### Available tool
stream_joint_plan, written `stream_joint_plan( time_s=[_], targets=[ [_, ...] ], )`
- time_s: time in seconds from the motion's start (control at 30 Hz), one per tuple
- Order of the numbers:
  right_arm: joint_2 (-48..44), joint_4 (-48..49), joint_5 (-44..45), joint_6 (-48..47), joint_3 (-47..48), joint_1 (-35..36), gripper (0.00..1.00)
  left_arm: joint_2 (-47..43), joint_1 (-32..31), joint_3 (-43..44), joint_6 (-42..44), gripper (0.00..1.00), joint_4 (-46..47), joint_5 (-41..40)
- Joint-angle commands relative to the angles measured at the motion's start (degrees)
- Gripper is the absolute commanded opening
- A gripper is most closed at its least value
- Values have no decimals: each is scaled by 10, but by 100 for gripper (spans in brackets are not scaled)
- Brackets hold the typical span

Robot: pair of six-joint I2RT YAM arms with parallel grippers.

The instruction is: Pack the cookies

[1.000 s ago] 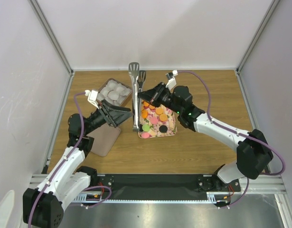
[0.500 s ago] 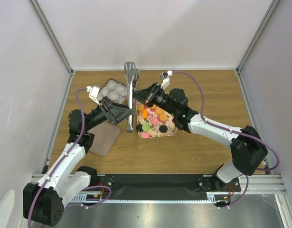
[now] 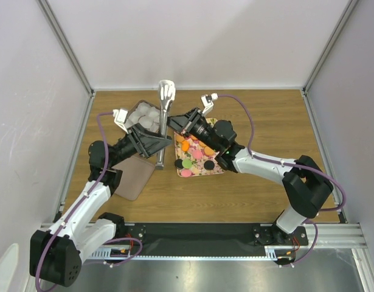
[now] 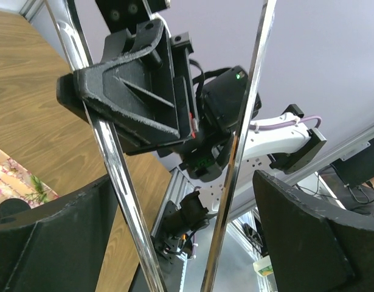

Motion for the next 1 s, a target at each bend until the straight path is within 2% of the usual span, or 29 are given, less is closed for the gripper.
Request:
stream_joint_plan(
  time_s=[0.0, 0.3, 0.57, 0.7, 0.93, 0.97],
  targets=[
    [5, 108, 39, 10, -20, 10, 0, -5, -3, 14, -13, 94, 37, 8],
    [4, 145, 91, 3, -42, 26, 0, -10, -4, 10, -22, 88, 39, 6],
    [9, 159, 91, -9, -45, 32, 0, -19, -4, 9, -8, 81, 21, 12],
    [5, 159, 91, -13, -47, 33, 0, -23, -4, 10, -4, 74, 14, 11],
    [-3, 156, 91, -24, -54, 34, 0, -32, -4, 17, 13, 69, -11, 8],
    [-6, 156, 91, -28, -59, 33, 3, -37, -4, 21, 21, 69, -24, 6]
  ],
)
